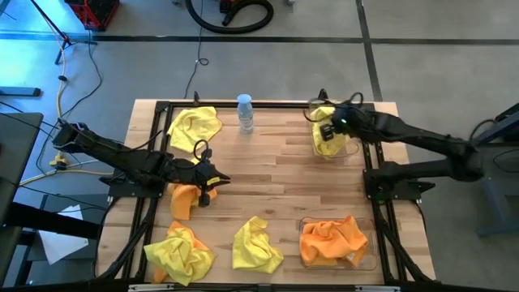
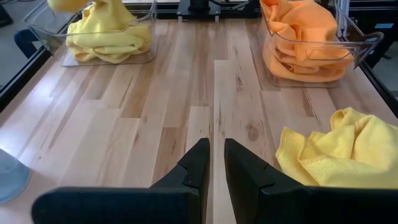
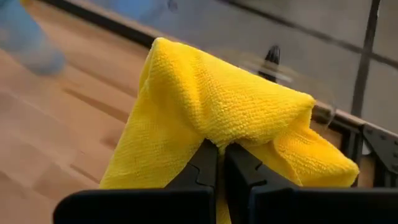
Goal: Sort microfiber towel by color & place in baskets
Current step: Put the yellow microfiber cloth into the top transparent bin, then put the orange microfiber cloth into the bottom transparent bin
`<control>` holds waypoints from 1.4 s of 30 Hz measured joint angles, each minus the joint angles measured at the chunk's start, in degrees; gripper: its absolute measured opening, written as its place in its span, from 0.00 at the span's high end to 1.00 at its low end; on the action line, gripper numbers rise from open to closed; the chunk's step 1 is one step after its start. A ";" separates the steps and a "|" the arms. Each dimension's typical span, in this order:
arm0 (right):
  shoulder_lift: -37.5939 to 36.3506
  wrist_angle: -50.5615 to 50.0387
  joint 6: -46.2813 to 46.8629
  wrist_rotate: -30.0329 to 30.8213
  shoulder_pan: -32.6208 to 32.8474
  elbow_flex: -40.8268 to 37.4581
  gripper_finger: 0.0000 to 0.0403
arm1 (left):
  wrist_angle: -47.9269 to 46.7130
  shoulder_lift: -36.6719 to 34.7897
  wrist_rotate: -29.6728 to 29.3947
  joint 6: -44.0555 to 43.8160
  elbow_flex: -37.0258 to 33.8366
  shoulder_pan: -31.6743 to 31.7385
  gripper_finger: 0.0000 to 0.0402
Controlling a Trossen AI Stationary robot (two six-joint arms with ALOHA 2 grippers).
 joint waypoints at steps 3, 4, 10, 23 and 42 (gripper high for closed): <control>6.23 -1.05 -2.35 -1.66 -4.86 -0.02 1.00 | 0.00 0.00 0.00 0.01 0.00 0.05 0.91; 8.29 -1.04 -3.37 -2.01 -6.18 -0.02 1.00 | 0.00 0.00 0.00 0.01 0.00 0.05 0.91; 18.31 6.52 -8.17 -4.47 -10.58 -0.02 1.00 | 0.00 0.00 0.00 0.01 0.00 0.05 0.91; 30.04 12.40 -5.88 -12.43 -14.93 -0.02 0.92 | 0.00 0.00 0.00 -0.01 0.00 0.05 0.91; 12.47 1.49 -3.18 -14.47 -15.32 2.30 0.67 | -0.48 0.00 0.00 -0.01 0.02 0.03 0.91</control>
